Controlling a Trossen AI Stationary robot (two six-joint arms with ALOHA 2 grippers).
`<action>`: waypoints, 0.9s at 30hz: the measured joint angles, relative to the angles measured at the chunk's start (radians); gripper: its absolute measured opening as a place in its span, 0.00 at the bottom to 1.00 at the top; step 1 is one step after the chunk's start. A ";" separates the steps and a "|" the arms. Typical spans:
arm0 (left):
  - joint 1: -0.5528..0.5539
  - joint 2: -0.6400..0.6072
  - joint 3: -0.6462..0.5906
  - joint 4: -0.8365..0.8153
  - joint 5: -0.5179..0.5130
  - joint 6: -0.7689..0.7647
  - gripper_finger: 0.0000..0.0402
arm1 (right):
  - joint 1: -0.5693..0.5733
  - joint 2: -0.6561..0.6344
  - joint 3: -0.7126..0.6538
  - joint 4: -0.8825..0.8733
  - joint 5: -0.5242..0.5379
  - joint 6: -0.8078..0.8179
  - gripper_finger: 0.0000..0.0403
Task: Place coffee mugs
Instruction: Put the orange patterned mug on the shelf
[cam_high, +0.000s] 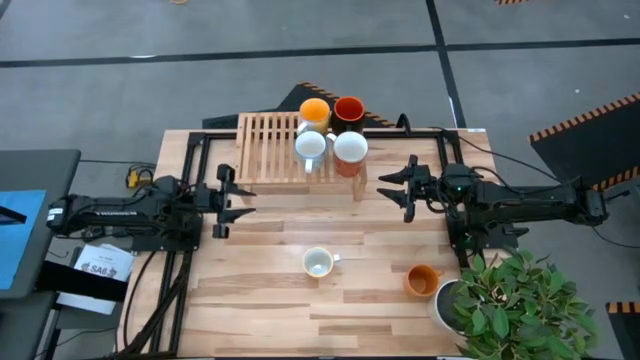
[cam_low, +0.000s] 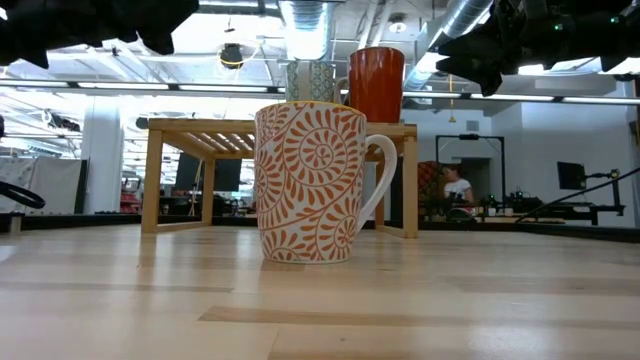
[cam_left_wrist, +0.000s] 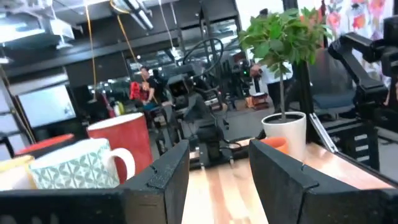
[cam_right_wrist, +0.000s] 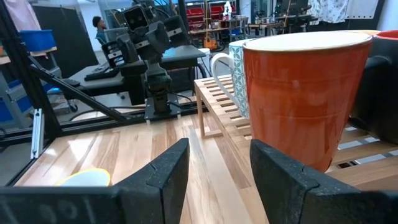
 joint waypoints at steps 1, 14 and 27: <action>0.000 0.001 0.000 -0.010 -0.002 -0.011 0.38 | 0.000 0.000 0.000 0.000 0.000 0.000 0.49; 0.000 -0.011 0.000 -0.082 -0.005 0.079 0.38 | 0.119 0.151 0.093 0.051 0.011 0.180 0.49; 0.000 -0.011 0.000 -0.091 -0.005 0.092 0.38 | 0.325 0.523 0.395 -0.214 0.118 0.292 0.49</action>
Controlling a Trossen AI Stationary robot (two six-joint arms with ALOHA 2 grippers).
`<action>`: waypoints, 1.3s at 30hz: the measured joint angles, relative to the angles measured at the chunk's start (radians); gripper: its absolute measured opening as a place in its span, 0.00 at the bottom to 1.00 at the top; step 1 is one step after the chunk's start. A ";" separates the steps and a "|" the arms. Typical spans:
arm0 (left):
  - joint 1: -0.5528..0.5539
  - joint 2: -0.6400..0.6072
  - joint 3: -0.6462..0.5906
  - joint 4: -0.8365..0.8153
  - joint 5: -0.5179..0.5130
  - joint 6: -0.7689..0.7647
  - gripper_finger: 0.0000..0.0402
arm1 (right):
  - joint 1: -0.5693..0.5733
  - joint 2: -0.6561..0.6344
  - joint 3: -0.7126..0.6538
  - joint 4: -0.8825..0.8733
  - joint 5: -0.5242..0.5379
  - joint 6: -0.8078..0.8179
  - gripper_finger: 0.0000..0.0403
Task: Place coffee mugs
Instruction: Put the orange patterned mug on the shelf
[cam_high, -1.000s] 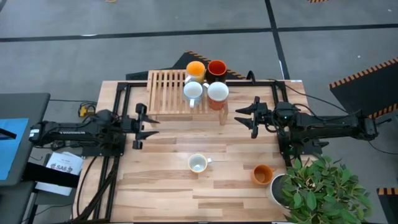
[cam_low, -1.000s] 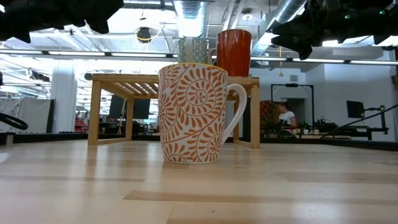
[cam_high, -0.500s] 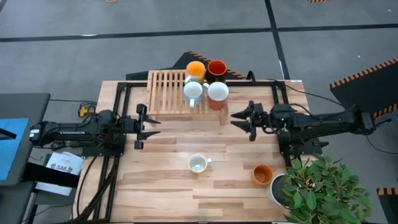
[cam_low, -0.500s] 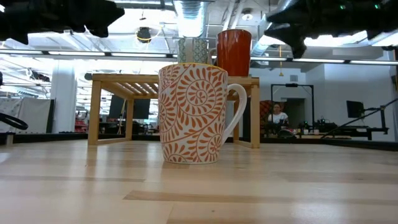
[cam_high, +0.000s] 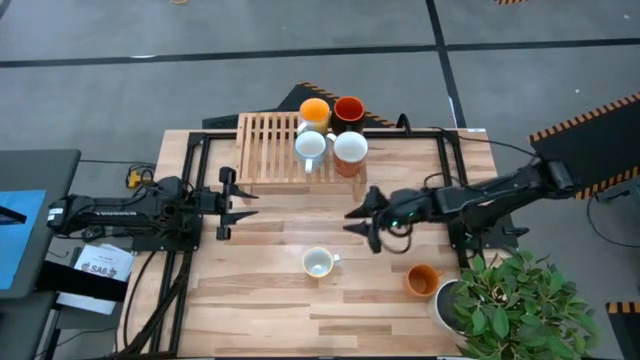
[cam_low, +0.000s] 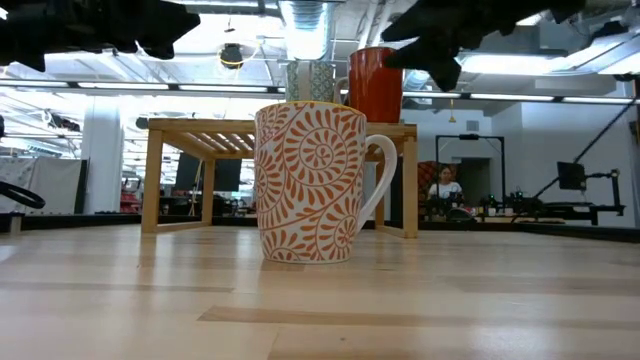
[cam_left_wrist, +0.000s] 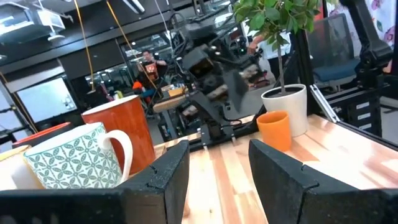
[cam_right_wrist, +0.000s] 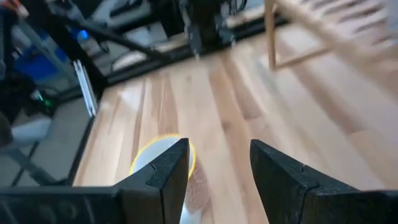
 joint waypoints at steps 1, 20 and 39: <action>0.000 0.000 0.000 0.000 0.000 0.003 0.38 | 0.016 0.028 0.021 -0.019 0.016 0.005 0.49; 0.000 0.000 0.000 -0.015 0.000 0.041 0.38 | 0.151 0.457 0.470 -0.462 0.093 0.031 0.49; 0.000 0.001 0.001 -0.014 0.000 0.039 0.38 | 0.202 0.528 0.466 -0.767 0.008 0.207 0.04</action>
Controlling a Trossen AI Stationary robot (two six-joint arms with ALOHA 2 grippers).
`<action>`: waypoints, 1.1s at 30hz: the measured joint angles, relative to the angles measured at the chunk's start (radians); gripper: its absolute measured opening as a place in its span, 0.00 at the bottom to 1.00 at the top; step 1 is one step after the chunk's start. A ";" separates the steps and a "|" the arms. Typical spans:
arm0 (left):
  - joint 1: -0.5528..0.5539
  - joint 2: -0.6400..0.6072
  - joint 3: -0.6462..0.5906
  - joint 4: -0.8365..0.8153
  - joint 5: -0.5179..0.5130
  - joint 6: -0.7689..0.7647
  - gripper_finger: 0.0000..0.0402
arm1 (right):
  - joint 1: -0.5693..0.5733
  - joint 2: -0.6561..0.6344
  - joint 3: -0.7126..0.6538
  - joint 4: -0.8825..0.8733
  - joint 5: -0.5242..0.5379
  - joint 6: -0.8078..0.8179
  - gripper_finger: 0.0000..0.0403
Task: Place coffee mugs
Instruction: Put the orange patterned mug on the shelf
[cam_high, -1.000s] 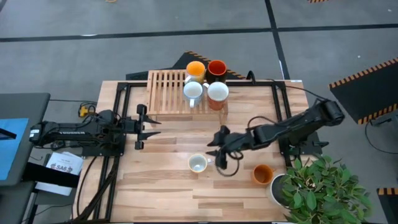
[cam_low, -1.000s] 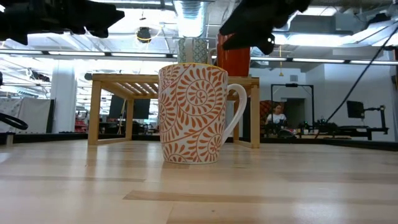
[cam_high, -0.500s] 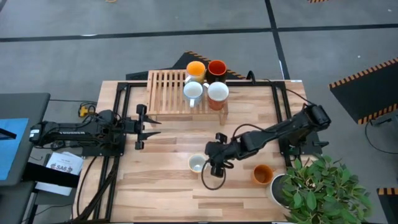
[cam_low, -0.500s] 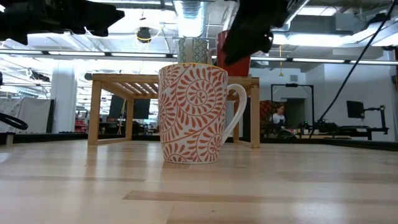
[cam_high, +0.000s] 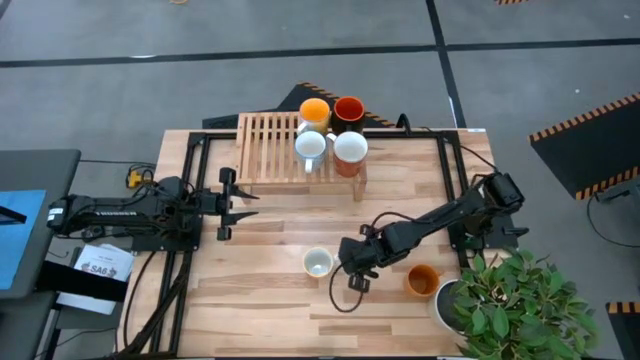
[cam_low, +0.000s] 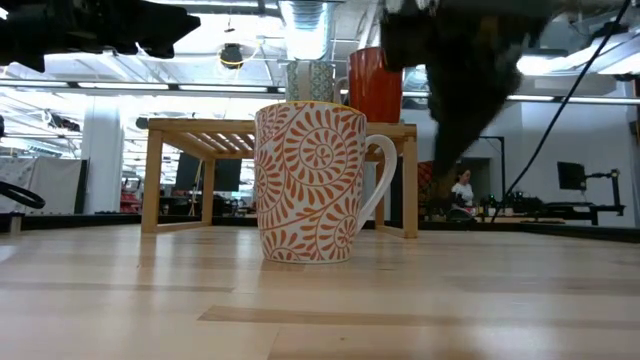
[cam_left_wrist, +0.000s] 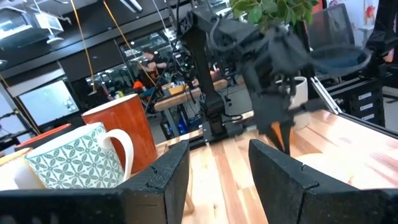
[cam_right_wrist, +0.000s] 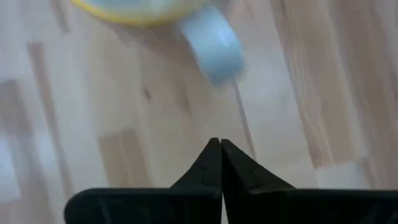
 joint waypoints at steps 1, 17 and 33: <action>0.000 0.000 0.000 0.000 0.000 0.000 0.38 | -0.008 0.000 -0.016 0.012 -0.023 0.006 0.04; 0.000 0.000 0.000 -0.002 -0.018 0.004 0.38 | -0.031 -0.017 -0.089 0.324 -0.036 -0.074 0.05; 0.000 0.000 0.000 -0.002 -0.019 0.005 0.38 | -0.094 0.141 -0.073 0.562 -0.080 -0.147 0.05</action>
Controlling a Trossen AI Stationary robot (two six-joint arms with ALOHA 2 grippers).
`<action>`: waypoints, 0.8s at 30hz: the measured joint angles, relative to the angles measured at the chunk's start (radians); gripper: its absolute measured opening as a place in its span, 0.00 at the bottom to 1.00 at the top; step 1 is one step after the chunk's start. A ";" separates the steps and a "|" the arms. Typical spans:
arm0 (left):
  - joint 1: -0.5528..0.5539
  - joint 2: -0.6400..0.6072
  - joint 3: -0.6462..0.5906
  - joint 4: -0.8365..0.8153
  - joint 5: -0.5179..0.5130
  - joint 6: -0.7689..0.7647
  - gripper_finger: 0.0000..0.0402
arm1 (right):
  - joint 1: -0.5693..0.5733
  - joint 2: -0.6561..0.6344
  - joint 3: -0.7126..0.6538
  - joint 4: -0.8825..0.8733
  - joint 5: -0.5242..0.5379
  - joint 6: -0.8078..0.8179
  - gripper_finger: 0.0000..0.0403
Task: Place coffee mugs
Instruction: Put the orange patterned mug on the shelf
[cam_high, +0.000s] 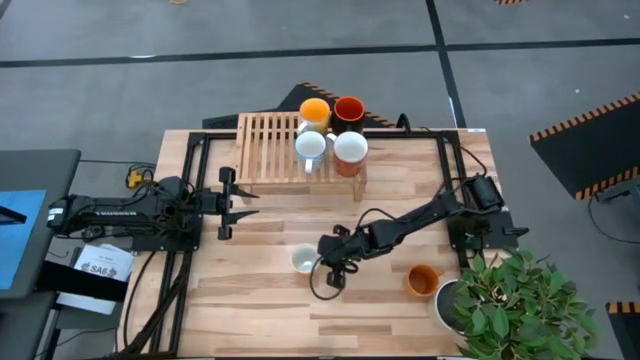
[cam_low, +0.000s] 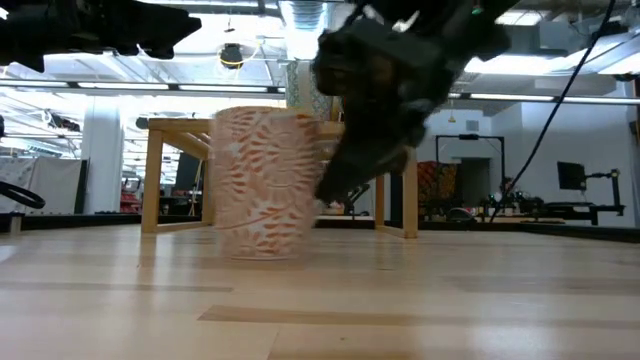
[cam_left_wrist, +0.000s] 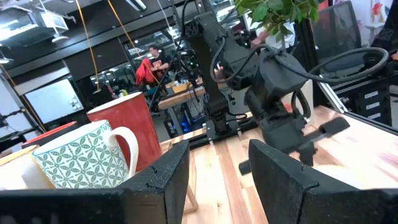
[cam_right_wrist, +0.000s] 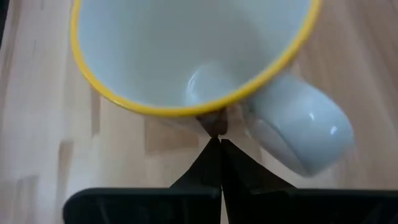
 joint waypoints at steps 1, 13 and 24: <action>0.000 0.000 0.000 0.000 0.000 0.000 0.38 | -0.006 0.013 0.008 0.017 0.000 -0.012 0.05; 0.000 0.001 0.000 -0.001 -0.002 0.000 0.38 | -0.039 0.084 0.069 0.247 -0.001 -0.144 0.05; 0.000 0.008 0.013 -0.122 -0.038 -0.021 0.38 | -0.056 0.061 0.071 0.146 -0.055 -0.178 0.05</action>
